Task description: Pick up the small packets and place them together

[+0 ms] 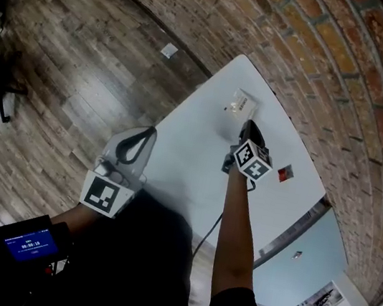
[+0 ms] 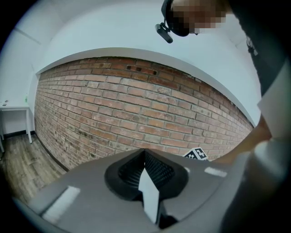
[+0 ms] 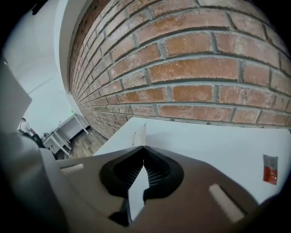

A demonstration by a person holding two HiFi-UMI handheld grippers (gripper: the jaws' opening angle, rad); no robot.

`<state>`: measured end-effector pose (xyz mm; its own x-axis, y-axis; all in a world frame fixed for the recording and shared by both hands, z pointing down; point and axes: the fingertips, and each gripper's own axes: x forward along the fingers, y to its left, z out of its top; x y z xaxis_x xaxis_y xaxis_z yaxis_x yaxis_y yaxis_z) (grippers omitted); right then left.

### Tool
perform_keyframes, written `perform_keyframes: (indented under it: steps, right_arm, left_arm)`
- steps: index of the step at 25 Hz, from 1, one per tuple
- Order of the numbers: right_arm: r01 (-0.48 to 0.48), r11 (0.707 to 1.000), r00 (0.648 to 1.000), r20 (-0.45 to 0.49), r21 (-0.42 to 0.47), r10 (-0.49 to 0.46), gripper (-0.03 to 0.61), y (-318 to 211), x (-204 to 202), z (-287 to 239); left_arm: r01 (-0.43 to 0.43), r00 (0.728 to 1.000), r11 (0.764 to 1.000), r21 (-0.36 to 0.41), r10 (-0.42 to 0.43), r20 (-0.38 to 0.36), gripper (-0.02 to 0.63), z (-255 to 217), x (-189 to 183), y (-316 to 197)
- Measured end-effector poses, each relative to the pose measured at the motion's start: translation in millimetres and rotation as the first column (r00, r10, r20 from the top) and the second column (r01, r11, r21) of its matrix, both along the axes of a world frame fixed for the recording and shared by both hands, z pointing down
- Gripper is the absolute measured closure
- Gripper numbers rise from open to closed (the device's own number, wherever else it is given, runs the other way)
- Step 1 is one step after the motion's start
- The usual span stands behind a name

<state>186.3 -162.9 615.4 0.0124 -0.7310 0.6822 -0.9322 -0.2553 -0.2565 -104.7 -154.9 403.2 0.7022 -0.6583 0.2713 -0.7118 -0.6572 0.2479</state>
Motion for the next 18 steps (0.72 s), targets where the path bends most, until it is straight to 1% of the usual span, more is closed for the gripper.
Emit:
perform_keyframes:
  steps: [5,10,15,18]
  right_arm:
    - [0.018,1.0,1.0,-0.021,0.011,-0.018,0.575,21.0,5.7,-15.9]
    - [0.033,0.998,0.999,-0.035,0.044,-0.032,0.575,35.1,15.6,-32.4]
    - [0.074,0.995,0.997,0.004,0.07,-0.075,0.575,54.2,19.3,-45.7]
    - [0.123,0.99,0.992,0.013,0.07,-0.125,0.575,66.8,23.4,-48.2]
  left_arm:
    - [-0.032,0.999,0.999,0.018,0.032,-0.03,0.614,-11.1,9.8,15.1]
    - [-0.073,0.997,0.996,0.042,0.074,-0.032,0.614,-13.7,16.0,33.6]
    - [-0.061,0.998,0.996,0.059,0.062,-0.012,0.614,-18.5,16.9,57.8]
    - [-0.053,0.998,0.995,0.081,0.055,-0.022,0.614,-29.1,27.2,76.3]
